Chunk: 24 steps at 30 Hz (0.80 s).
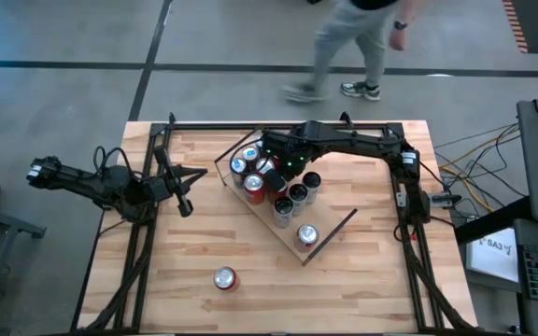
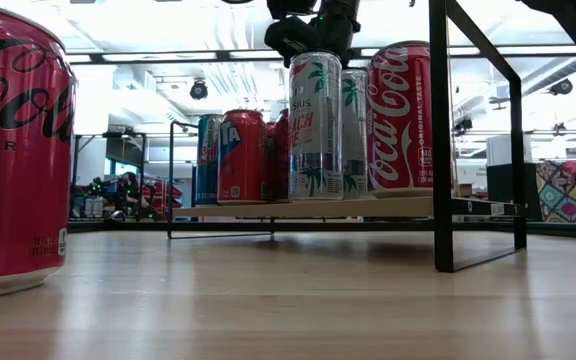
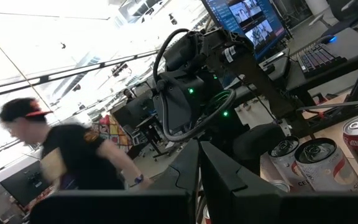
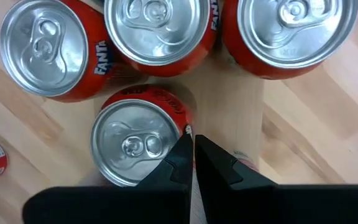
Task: Place canned beverage on shelf
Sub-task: Adjust the red soda can
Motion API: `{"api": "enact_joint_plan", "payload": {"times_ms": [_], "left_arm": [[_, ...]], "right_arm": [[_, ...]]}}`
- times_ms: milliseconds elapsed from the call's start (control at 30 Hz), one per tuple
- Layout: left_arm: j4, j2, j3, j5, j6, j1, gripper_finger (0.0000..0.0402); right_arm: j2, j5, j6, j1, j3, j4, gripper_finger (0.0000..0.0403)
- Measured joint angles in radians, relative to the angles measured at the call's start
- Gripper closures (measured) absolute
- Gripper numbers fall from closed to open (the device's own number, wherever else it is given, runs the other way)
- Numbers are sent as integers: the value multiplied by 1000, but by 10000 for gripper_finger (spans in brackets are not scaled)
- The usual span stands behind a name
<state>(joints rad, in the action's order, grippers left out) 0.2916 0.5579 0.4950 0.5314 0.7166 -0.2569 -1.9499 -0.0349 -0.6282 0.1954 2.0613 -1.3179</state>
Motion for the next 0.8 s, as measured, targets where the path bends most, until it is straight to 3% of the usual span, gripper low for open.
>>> {"api": "enact_joint_plan", "payload": {"times_ms": [367,800], "left_arm": [[0,0,0,0,0,0,402],[0,0,0,0,0,0,402]], "right_arm": [[-1,61,15,4,27,-46,394],[-5,58,25,-15,15,-15,394]]}}
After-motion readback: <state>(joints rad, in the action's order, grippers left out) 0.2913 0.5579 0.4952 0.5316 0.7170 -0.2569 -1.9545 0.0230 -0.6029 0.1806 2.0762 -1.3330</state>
